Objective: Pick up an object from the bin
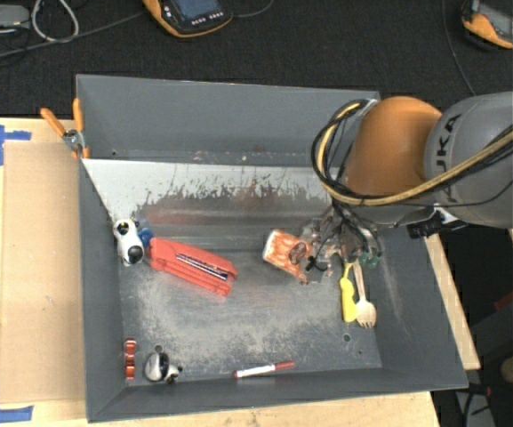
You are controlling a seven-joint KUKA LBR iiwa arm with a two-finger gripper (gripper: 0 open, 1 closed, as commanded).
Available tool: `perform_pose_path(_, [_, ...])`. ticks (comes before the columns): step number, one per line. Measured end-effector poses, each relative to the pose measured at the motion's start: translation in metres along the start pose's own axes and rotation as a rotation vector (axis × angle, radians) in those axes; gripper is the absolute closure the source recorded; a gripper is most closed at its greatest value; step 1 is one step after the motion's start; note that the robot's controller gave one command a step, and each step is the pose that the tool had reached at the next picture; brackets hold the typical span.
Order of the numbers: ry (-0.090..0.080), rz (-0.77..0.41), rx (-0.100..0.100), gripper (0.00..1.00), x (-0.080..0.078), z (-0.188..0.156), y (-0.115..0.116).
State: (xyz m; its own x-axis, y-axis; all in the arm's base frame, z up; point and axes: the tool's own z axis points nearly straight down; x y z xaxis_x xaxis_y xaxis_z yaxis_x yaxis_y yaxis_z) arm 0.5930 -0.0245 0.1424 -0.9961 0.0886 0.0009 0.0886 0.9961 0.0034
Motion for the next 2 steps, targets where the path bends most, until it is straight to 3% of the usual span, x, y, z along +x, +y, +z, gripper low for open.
perform_pose_path(1, [0.001,0.029,0.0,1.0,-0.006,-0.029,-0.008])
perform_pose_path(2, [0.006,0.014,0.0,1.0,0.004,-0.084,-0.012])
